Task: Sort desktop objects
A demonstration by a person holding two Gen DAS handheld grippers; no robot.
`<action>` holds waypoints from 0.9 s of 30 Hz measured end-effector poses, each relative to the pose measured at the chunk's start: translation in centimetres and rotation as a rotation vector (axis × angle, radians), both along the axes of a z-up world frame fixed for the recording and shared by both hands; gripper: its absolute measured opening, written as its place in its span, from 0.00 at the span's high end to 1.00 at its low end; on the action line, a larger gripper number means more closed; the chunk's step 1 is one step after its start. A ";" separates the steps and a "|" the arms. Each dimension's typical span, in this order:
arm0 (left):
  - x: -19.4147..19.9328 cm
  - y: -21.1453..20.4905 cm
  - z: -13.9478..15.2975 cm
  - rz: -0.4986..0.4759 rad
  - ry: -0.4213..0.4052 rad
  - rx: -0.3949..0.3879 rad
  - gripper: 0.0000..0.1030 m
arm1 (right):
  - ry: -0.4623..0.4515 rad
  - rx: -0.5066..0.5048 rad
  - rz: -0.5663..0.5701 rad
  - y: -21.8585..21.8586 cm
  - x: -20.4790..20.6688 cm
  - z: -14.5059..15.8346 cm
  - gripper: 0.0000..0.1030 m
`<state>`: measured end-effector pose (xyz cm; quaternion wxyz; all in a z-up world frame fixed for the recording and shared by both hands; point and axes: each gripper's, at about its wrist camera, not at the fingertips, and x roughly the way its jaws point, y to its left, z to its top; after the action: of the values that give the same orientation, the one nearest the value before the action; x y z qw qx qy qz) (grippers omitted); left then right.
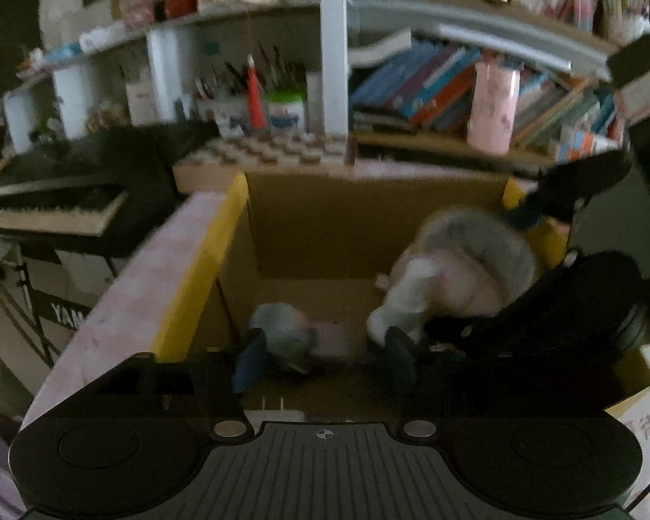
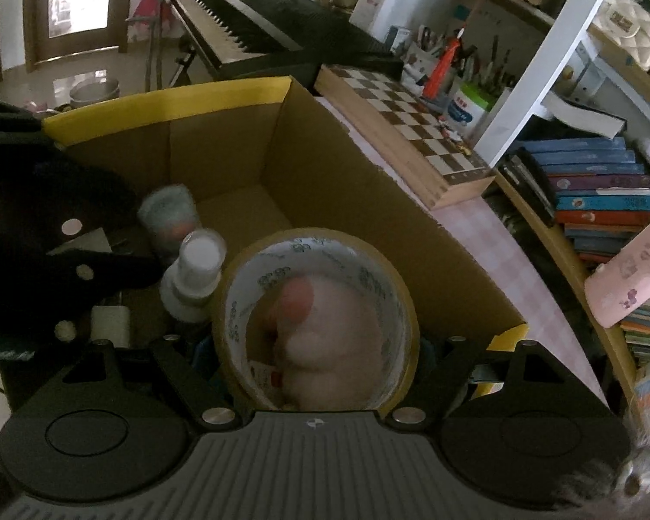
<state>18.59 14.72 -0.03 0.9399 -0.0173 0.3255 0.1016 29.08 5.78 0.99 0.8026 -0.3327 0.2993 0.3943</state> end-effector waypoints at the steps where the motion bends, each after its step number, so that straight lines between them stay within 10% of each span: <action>1: -0.4 -0.2 0.3 0.012 -0.024 0.017 0.24 | -0.008 0.007 -0.007 -0.1 -0.3 0.1 0.19; 27: -12.1 -0.2 4.7 0.031 -0.180 -0.054 0.10 | -0.234 0.315 -0.396 -8.0 -12.1 5.4 0.12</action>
<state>6.54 14.49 4.67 0.9628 -0.0569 0.2422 0.1053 16.99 -2.22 6.40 0.9351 -0.1818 0.1988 0.2302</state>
